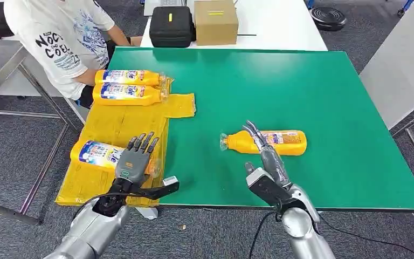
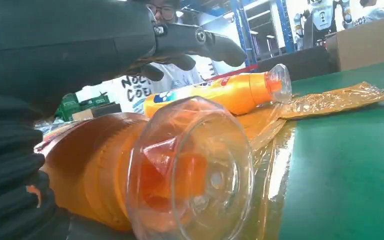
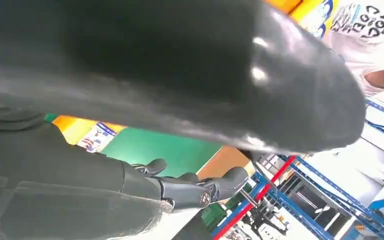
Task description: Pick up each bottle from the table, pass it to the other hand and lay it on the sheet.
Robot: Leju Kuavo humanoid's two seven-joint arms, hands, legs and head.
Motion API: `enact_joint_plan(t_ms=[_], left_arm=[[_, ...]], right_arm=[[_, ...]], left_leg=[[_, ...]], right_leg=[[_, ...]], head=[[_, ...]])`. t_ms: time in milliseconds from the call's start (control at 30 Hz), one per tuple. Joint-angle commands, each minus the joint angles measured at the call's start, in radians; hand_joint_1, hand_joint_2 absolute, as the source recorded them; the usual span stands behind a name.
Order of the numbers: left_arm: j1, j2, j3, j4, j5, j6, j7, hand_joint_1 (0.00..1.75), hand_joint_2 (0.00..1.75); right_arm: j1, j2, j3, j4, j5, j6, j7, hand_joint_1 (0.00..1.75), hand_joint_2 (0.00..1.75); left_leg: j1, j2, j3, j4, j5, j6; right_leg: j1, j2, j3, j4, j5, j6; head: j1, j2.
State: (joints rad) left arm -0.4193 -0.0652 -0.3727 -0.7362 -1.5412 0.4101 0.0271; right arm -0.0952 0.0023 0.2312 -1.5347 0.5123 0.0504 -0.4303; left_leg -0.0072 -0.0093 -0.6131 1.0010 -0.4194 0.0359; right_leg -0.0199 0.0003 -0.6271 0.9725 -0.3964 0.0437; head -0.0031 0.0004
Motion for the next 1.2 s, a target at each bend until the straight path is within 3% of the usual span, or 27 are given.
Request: enact_joint_plan(t_ms=[33,267,700,900,1200], left_arm=[[-0.032,-0.009,-0.008,0.087,-0.005,-0.021,0.000,0.00,1.75],[0.010,0.023,-0.029,0.027,-0.030,-0.131,0.050,0.00,1.75],[0.074,0.066,-0.078,-0.152,-0.009,-0.206,0.015,0.00,1.75],[0.086,0.077,-0.083,-0.185,-0.007,-0.211,0.016,0.00,1.75],[0.163,0.147,-0.122,-0.435,0.019,-0.262,-0.007,0.00,1.75]], right_arm=[[0.008,-0.010,-0.016,-0.001,-0.004,0.001,0.000,0.00,0.00],[0.029,-0.001,-0.029,-0.005,0.003,-0.011,-0.003,0.00,0.00],[0.034,0.024,-0.057,-0.020,0.019,-0.022,0.007,0.00,0.00],[0.038,0.025,-0.060,-0.025,0.021,-0.022,0.007,0.00,0.00],[0.032,0.020,-0.079,-0.014,0.024,-0.024,0.007,0.00,0.00]], left_leg=[[0.001,0.000,0.005,0.000,-0.002,-0.002],[0.002,0.002,0.007,0.000,-0.003,-0.002],[0.002,0.005,0.013,-0.001,-0.004,-0.003],[0.001,0.002,0.009,-0.001,-0.002,-0.001],[0.001,0.002,0.008,0.000,-0.002,-0.002]], right_leg=[[0.001,0.000,0.005,-0.001,-0.002,-0.002],[0.002,0.001,0.007,-0.001,-0.002,-0.002],[0.002,0.004,0.013,-0.001,-0.002,-0.003],[0.001,0.001,0.009,-0.001,-0.001,-0.001],[0.001,0.001,0.008,0.000,-0.001,-0.002]], head=[[0.000,0.000],[0.000,0.000],[0.000,0.000],[0.000,0.000],[0.000,0.000]])
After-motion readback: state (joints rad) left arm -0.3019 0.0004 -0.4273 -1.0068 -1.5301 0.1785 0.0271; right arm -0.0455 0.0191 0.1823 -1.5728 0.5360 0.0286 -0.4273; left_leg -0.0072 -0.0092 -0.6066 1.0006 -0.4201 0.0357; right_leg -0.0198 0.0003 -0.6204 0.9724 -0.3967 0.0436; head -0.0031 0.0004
